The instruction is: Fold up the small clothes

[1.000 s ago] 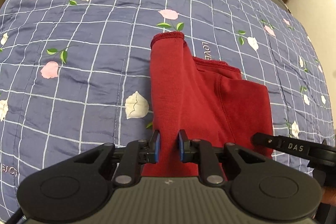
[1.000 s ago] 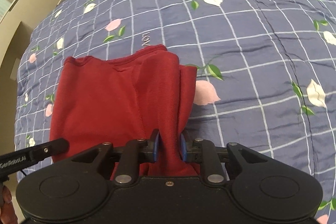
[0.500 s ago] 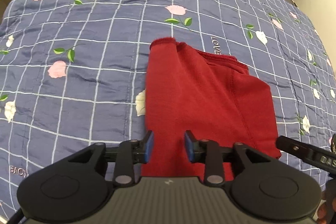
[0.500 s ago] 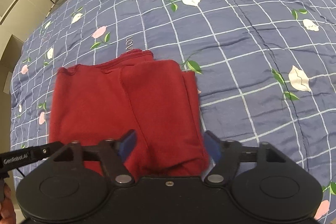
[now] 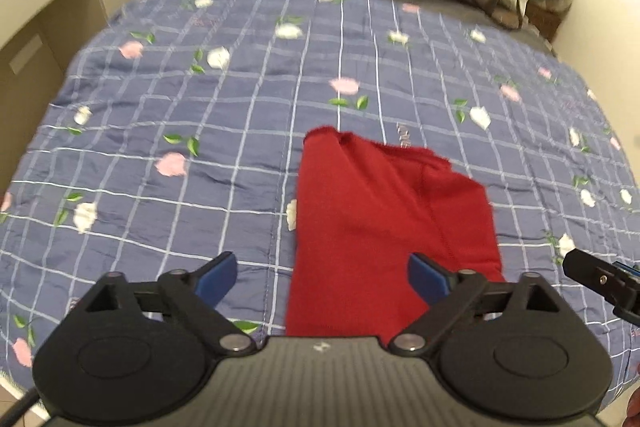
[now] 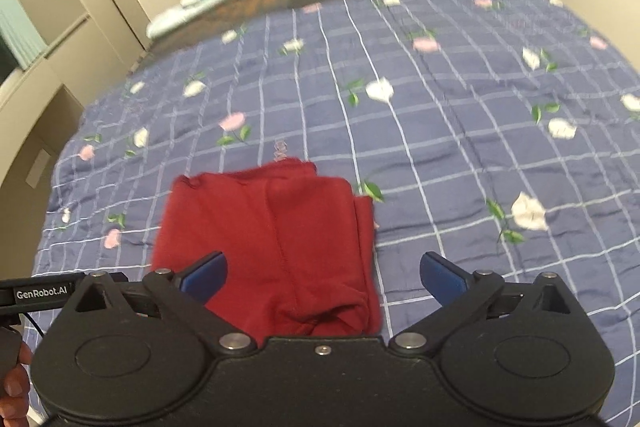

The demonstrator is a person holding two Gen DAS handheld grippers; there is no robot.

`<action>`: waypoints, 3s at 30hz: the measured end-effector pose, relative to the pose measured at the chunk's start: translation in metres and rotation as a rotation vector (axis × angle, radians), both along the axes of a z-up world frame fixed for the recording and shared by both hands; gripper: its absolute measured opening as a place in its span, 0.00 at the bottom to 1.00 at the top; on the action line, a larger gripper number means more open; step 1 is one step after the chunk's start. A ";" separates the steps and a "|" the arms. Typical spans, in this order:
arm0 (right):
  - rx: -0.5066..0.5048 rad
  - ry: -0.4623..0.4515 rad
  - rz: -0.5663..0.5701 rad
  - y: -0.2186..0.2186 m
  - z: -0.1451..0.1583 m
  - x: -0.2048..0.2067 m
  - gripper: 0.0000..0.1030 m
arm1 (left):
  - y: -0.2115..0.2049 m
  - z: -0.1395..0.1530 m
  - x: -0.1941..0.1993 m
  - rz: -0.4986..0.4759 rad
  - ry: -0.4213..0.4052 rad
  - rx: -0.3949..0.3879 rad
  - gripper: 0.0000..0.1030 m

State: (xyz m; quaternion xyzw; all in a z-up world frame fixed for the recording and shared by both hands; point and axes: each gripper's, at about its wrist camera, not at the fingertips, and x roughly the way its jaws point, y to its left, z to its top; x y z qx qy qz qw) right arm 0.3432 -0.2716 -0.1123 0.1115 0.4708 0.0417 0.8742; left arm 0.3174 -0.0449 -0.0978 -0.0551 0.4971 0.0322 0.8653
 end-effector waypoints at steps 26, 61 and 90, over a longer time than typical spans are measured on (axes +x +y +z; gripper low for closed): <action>-0.005 -0.313 0.087 0.001 0.102 -0.214 0.99 | -0.003 0.087 -0.231 0.036 -0.256 0.074 1.00; -0.077 -0.207 0.070 0.053 0.101 -0.299 0.99 | 0.054 0.068 -0.293 -0.137 -0.227 0.068 1.00; -0.088 -0.212 0.053 0.060 0.106 -0.313 0.99 | 0.065 0.069 -0.301 -0.157 -0.235 0.063 1.00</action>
